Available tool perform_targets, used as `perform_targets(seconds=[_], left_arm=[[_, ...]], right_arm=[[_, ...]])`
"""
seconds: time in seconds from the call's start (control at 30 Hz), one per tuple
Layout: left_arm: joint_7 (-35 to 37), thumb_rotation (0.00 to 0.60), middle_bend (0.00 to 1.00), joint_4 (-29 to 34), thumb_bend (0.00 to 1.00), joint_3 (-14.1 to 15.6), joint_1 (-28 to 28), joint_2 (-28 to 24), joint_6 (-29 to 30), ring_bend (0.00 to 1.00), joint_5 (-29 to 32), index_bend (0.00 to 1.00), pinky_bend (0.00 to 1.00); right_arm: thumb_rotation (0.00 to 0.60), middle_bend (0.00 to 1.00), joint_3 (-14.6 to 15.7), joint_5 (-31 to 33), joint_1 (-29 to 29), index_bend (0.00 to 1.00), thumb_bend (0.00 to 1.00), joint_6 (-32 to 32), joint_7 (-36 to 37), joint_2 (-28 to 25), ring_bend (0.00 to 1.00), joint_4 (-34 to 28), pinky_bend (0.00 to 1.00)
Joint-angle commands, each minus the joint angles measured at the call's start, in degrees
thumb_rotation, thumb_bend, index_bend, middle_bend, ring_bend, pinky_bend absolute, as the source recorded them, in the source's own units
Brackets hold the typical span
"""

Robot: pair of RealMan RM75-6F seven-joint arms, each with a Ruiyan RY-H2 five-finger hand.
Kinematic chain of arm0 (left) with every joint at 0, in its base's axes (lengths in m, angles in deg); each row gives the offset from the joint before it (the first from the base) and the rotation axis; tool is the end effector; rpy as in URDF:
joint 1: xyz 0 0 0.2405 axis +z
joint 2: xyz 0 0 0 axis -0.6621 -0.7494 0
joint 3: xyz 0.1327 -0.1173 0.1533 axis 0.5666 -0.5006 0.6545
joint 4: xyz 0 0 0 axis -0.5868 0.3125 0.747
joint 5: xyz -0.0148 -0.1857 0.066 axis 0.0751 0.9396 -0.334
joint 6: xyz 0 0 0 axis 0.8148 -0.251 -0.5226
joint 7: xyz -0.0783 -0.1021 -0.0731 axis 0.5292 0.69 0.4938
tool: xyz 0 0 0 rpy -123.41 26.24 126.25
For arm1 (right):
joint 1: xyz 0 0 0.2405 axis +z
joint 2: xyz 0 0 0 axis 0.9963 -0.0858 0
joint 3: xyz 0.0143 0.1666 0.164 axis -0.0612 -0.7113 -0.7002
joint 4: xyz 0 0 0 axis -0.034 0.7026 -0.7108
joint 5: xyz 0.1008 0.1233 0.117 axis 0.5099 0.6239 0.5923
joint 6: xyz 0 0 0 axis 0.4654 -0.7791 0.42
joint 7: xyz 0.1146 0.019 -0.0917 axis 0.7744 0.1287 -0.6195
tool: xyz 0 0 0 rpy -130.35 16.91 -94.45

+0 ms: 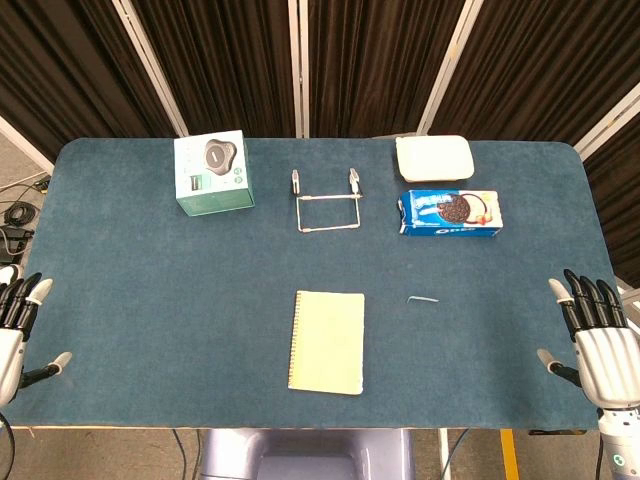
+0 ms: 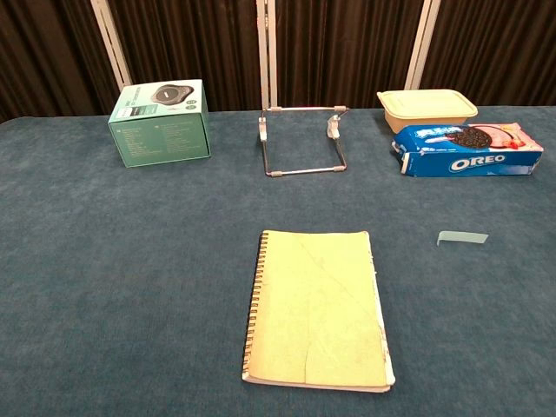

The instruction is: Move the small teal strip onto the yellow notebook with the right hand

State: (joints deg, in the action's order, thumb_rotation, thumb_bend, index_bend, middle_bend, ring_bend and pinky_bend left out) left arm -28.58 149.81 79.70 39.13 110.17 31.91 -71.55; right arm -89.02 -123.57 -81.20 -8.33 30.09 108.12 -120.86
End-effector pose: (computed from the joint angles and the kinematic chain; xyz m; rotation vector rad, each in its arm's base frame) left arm -0.2595 0.1634 0.1708 -1.3939 -0.8309 -0.9371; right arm -0.2609 -0.1800 0.1800 1.4197 -0.6704 0.9732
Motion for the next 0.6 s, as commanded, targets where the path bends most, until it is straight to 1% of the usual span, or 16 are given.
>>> perform_targets(seconds=[0.03, 0.23, 0.4, 0.47, 0.6], left_arm=[[0.2, 0.600, 0.00, 0.0, 0.00, -0.1, 0.0, -0.1, 0.0, 0.00, 0.0, 0.00, 0.00], [0.7, 0.600, 0.00, -0.2, 0.00, -0.3, -0.2, -0.2, -0.3, 0.00, 0.3, 0.00, 0.00], [0.1, 0.600, 0.00, -1.0, 0.00, -0.6, -1.1, 0.4, -1.9, 0.00, 1.0, 0.00, 0.00], [0.2, 0.600, 0.00, -1.3, 0.00, -1.0, -1.5, 0.8, -2.6, 0.00, 1.7, 0.00, 0.00], [-0.4, 0.600, 0.00, -2.5, 0.00, -1.7, -2.2, 1.9, -3.6, 0.00, 3.2, 0.00, 0.00]], right_arm=[[0.600, 0.00, 0.1, 0.1, 0.0, 0.04, 0.00, 0.3, 0.3, 0.1, 0.00, -0.1, 0.00], [0.600, 0.00, 0.2, 1.8, 0.6, 0.04, 0.00, 2.7, 1.2, 0.4, 0.00, 0.1, 0.00], [0.600, 0.00, -0.8, 5.8, 3.5, 0.05, 0.00, 9.2, 1.6, 1.2, 0.00, 1.3, 0.00], [0.600, 0.00, -2.3, 8.7, 5.6, 0.09, 0.00, 12.5, 1.2, 2.6, 0.00, 2.7, 0.00], [0.600, 0.00, -5.5, 14.8, 11.1, 0.24, 0.01, 21.3, 1.8, 6.1, 0.00, 6.1, 0.00]])
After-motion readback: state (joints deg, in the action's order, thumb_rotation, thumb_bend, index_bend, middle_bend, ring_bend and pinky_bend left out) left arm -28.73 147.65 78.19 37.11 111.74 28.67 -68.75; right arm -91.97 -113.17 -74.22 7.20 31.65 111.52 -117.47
